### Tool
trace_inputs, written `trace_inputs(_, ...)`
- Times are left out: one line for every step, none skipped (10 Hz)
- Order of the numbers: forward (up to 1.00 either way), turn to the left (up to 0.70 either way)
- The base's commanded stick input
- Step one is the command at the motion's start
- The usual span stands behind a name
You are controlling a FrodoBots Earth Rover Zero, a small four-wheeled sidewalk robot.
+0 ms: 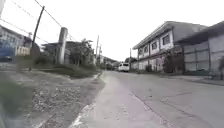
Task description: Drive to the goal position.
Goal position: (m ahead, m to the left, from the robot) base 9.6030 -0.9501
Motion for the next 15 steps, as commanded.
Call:
trace_inputs(1.0,0.0)
trace_inputs(1.0,0.0)
trace_inputs(1.0,0.0)
trace_inputs(1.0,0.0)
trace_inputs(1.0,0.0)
trace_inputs(1.0,0.0)
trace_inputs(1.0,0.0)
trace_inputs(1.0,0.0)
trace_inputs(1.0,-0.03)
trace_inputs(1.0,-0.34)
trace_inputs(1.0,-0.4)
trace_inputs(1.0,-0.39)
trace_inputs(1.0,-0.26)
trace_inputs(1.0,-0.06)
trace_inputs(1.0,0.0)
